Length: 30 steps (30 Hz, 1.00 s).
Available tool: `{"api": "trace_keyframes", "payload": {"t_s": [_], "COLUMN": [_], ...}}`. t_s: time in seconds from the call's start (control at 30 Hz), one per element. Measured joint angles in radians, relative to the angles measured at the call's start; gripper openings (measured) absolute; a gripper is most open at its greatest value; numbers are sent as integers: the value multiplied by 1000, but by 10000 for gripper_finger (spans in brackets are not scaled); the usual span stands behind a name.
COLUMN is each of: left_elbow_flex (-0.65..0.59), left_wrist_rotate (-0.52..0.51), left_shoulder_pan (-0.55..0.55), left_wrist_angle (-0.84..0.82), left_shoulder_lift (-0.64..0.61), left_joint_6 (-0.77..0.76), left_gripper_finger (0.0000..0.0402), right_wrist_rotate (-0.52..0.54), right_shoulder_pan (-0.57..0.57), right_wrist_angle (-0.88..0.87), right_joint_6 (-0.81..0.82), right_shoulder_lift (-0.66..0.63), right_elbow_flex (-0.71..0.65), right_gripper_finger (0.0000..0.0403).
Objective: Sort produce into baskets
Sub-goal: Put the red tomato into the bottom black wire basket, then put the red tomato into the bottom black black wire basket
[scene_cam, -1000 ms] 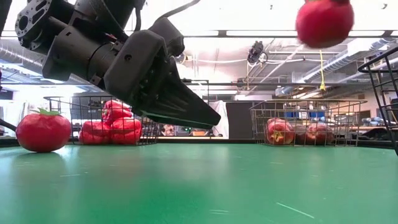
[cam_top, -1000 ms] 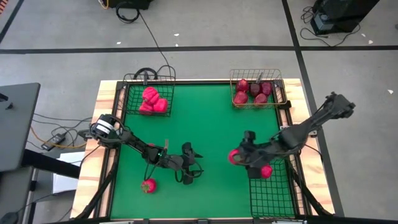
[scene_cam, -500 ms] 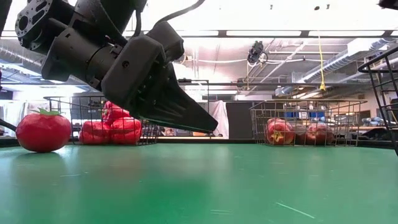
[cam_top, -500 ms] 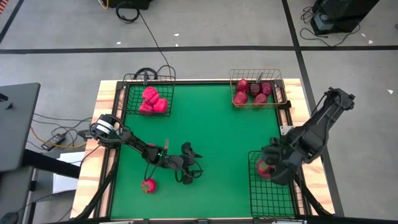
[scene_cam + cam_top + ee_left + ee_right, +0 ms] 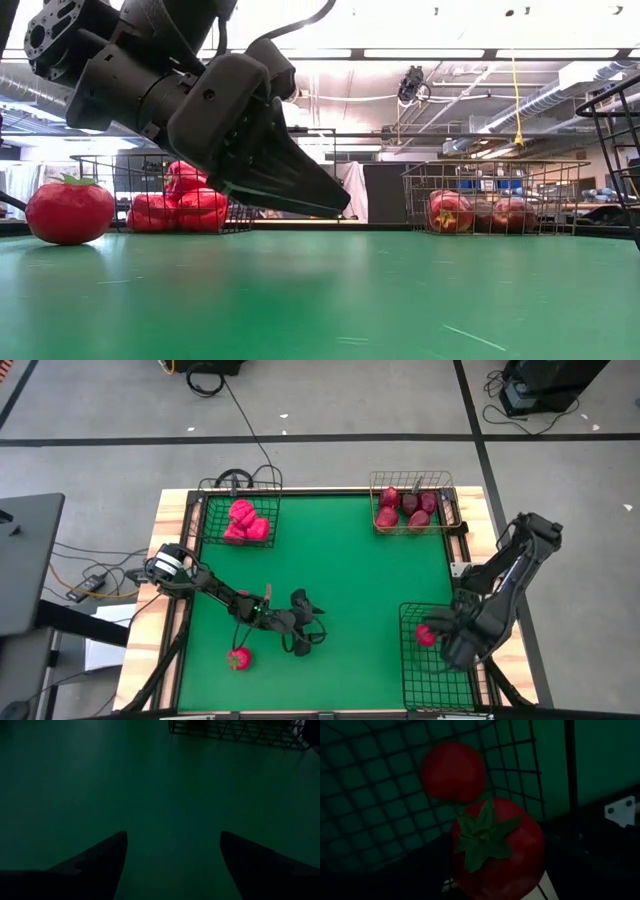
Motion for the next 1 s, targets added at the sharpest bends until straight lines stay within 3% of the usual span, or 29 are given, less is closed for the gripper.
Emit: {"api": "trace_keyframes", "payload": {"t_s": [0.23,0.43,0.57,0.8,1.0], "left_elbow_flex": [32,143,212,352,453], "left_wrist_rotate": [-1,-46,-65,-68,-132], "left_shoulder_pan": [-1,-3,-8,-57,-89], "left_wrist_angle": [-79,-515,-734,-1139,-1416], "left_shoulder_lift": [-39,-164,-201,-211,-212], "left_joint_6": [2,-3,-55,-226,-404], "left_gripper_finger": [323,323,323,323,323], "right_wrist_rotate": [-62,-55,84,-9,-8], "right_shoulder_pan": [0,12,15,32,42], "right_wrist_angle": [-2,-10,-21,-26,-65], "right_joint_6": [16,23,123,217,248], "right_shoulder_lift": [44,43,43,50,63], "right_elbow_flex": [0,0,0,0,-9], "right_gripper_finger": [323,326,328,336,338]}}
